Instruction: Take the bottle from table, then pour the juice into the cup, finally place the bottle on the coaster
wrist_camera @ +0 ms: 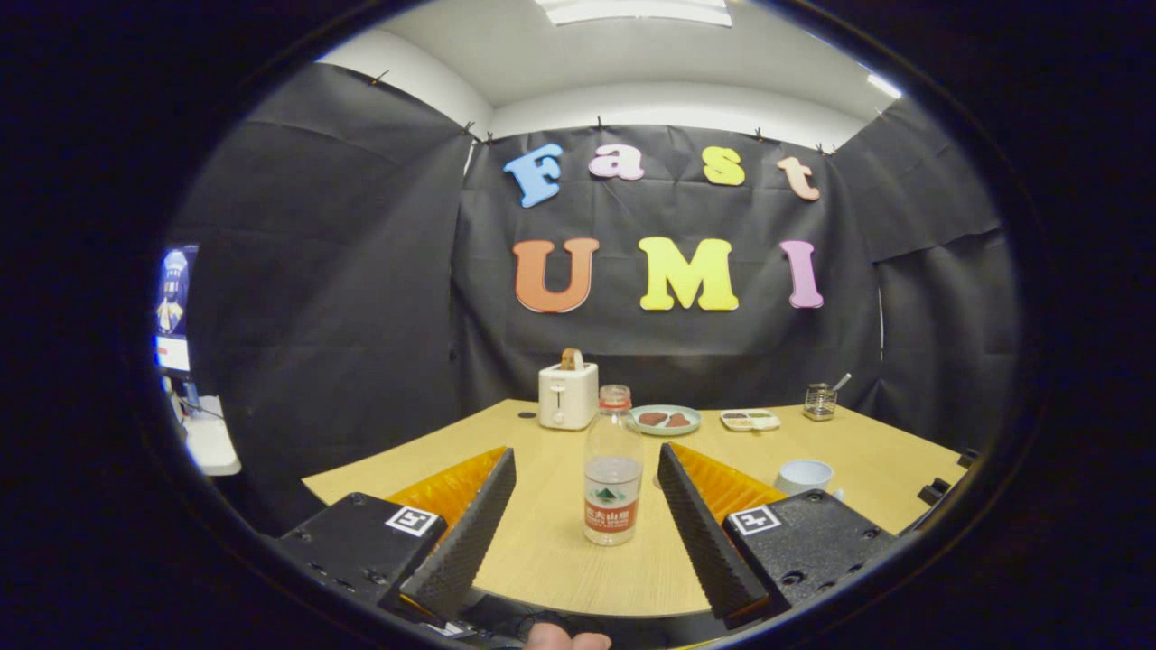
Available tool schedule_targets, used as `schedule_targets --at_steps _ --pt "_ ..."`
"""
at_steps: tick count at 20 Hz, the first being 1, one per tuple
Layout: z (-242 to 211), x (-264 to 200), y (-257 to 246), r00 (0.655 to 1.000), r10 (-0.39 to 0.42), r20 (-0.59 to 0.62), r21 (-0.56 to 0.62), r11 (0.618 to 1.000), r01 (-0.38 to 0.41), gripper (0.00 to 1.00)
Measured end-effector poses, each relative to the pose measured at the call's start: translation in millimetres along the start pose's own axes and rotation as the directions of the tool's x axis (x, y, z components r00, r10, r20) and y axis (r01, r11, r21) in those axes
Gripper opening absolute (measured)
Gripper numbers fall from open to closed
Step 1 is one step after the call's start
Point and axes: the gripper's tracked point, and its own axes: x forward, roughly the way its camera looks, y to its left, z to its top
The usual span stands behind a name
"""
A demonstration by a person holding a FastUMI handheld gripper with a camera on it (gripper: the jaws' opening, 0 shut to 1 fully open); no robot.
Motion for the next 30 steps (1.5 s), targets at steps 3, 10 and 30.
schedule_targets --at_steps 3,10,30 --pt "-38 22 -5 0.999 -0.036 -0.032 -0.023 0.999 0.036 1.0" --pt "-78 75 -16 0.991 -0.097 -0.093 -0.021 0.995 0.096 1.0" --pt "-81 141 -9 0.981 -0.098 -0.17 -0.156 0.985 0.072 0.84"
